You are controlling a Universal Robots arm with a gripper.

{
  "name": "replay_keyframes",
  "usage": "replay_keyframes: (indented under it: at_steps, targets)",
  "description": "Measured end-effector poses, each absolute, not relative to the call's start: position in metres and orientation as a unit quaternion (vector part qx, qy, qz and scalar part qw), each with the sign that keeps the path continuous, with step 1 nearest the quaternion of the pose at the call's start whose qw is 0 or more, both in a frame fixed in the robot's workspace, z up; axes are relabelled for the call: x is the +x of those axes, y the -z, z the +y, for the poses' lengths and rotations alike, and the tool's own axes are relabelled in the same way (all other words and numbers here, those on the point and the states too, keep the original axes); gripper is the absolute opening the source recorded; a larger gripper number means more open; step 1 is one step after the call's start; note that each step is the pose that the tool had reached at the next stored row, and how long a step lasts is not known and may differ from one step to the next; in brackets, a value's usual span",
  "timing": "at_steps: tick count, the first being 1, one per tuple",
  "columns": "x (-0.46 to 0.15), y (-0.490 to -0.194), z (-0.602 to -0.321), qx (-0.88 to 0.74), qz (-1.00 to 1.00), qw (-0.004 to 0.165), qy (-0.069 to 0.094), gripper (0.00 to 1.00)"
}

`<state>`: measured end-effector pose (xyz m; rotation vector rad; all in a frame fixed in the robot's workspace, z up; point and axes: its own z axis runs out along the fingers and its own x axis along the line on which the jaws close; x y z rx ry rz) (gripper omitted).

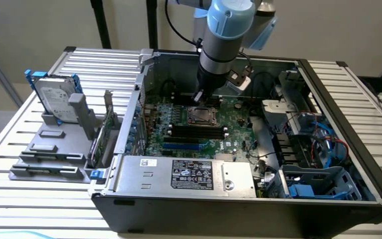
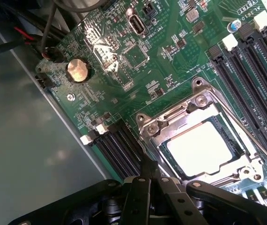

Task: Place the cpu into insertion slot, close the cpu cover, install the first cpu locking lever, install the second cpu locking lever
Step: 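Install the first cpu locking lever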

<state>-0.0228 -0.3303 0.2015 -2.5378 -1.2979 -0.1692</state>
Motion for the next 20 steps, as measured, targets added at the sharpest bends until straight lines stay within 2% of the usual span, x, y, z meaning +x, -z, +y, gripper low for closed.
replay_keyframes:
  at_steps: [20]
  targets:
    - [-0.0210, -0.1976, -0.3321, -0.877, -0.455, 0.141, 0.060, 0.11]
